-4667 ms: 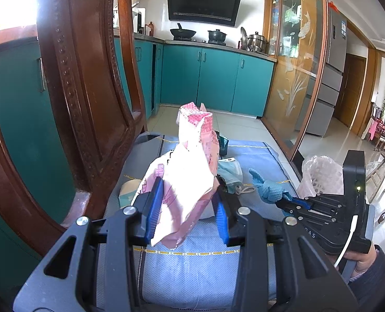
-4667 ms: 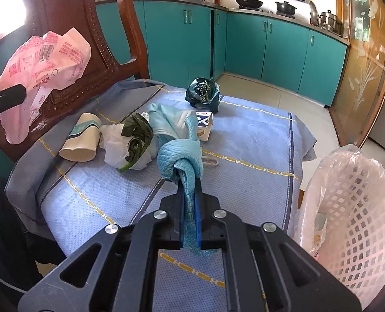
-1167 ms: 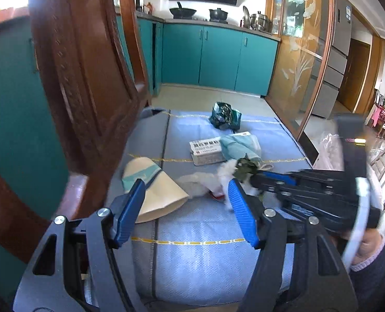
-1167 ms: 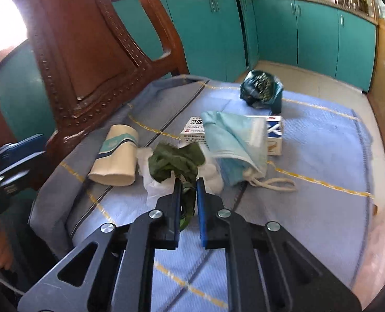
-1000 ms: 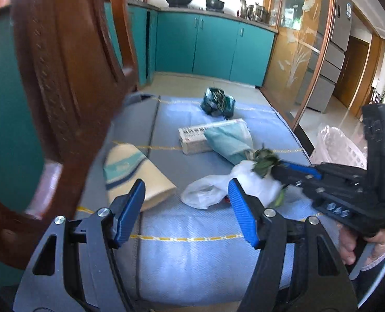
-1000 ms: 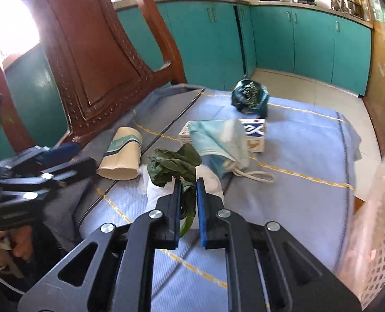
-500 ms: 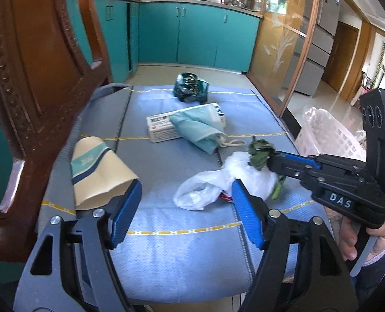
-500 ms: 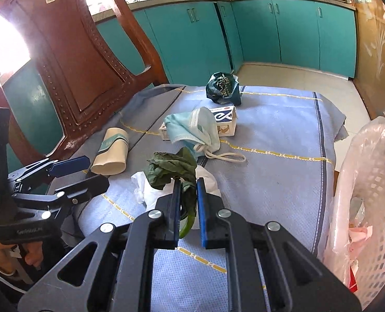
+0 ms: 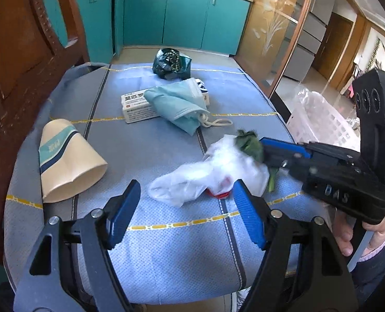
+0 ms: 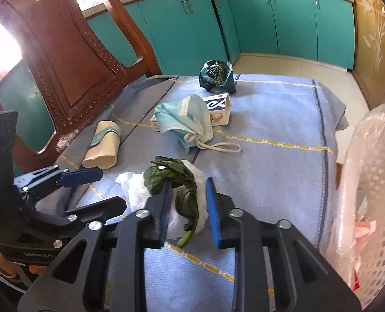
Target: Collect trash
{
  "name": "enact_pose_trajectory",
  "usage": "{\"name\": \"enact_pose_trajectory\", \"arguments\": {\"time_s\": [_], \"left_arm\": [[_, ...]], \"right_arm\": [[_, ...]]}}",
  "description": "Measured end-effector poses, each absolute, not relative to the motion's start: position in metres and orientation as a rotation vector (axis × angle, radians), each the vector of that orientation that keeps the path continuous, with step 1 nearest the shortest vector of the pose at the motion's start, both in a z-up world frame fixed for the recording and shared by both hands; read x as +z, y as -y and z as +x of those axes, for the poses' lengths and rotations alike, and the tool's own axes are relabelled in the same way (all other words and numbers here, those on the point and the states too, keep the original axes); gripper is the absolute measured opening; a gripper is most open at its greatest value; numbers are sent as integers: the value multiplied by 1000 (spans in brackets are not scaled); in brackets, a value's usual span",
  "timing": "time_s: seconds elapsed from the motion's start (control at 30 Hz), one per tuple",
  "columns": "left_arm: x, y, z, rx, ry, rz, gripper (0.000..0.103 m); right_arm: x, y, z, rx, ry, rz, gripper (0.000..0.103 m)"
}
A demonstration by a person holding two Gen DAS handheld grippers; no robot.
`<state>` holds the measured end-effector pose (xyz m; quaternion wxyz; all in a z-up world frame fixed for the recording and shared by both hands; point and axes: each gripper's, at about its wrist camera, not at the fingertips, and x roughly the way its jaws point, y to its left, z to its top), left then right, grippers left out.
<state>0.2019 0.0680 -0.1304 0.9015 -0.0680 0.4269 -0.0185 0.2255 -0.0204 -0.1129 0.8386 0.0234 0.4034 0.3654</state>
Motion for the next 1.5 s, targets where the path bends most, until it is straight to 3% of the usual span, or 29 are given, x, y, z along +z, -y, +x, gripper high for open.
{"name": "enact_pose_trajectory", "arguments": {"time_s": [0.27,0.4,0.53,0.57,0.63,0.8,1.13,1.5], "left_arm": [[-128,-67,205,-52,-871,-155,75],[-122,-49,213,-101,-844,-128,85],[-129,-29,231,-132,-879,-78,85],[-133,-25,235,-136,-892,-75,84],[-140,-22,240,-138,-918,-78,54],[-143,-36,232,-97,-924,-118,33],[-109,-80,195,26,-806,-152,30],[-108,-84,187,32,-801,-158,30]], "right_arm": [[-84,49,217,742,-707,122,8],[-84,63,223,677,-711,149,8],[-91,65,229,640,-747,140,8],[-92,64,229,639,-752,133,8],[-93,64,226,640,-750,114,8],[-92,58,221,665,-747,87,8],[-92,28,204,774,-738,6,8],[-116,14,211,693,-846,-102,9]]}}
